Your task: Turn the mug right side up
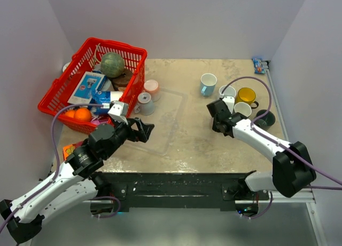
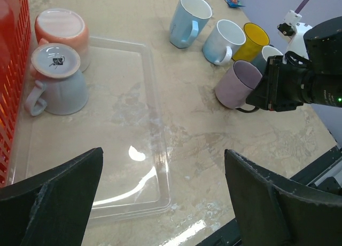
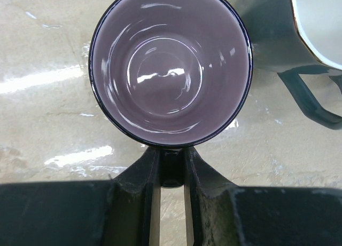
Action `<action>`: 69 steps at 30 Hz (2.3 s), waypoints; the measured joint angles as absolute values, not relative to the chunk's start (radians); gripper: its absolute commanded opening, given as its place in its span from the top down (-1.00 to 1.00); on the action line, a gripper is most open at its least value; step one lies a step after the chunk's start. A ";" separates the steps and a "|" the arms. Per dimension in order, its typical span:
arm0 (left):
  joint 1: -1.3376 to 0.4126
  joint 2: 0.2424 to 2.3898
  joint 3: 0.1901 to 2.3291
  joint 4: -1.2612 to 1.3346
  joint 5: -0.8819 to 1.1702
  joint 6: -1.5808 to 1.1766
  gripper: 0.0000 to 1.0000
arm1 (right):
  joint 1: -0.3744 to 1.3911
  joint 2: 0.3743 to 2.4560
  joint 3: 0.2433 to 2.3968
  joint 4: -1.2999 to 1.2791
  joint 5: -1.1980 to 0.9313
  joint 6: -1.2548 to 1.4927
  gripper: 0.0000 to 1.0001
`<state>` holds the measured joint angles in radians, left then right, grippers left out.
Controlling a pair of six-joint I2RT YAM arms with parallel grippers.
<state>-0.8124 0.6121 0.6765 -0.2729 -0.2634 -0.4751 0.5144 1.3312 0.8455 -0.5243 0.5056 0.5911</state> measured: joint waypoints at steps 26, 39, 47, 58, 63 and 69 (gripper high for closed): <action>-0.812 0.955 0.821 -0.427 -0.433 -0.440 -0.99 | 0.477 1.166 0.846 -0.429 0.413 0.489 -0.92; -0.772 1.425 1.025 -0.480 -0.569 -0.092 -0.99 | 0.477 0.984 0.853 -0.501 0.344 0.466 -0.97; -0.648 1.520 1.038 -0.396 -0.491 0.134 -0.97 | 0.477 0.960 0.905 -0.525 0.337 0.461 -0.98; -0.533 1.729 1.160 -0.353 -0.379 0.257 -0.93 | 0.477 0.966 0.931 -0.538 0.324 0.455 -0.96; -0.520 1.783 1.197 -0.330 -0.364 0.285 -0.79 | 0.477 0.989 0.936 -0.540 0.323 0.455 -0.95; -0.499 1.835 1.268 -0.369 -0.339 0.270 -0.55 | 0.477 0.995 0.937 -0.543 0.323 0.458 -0.92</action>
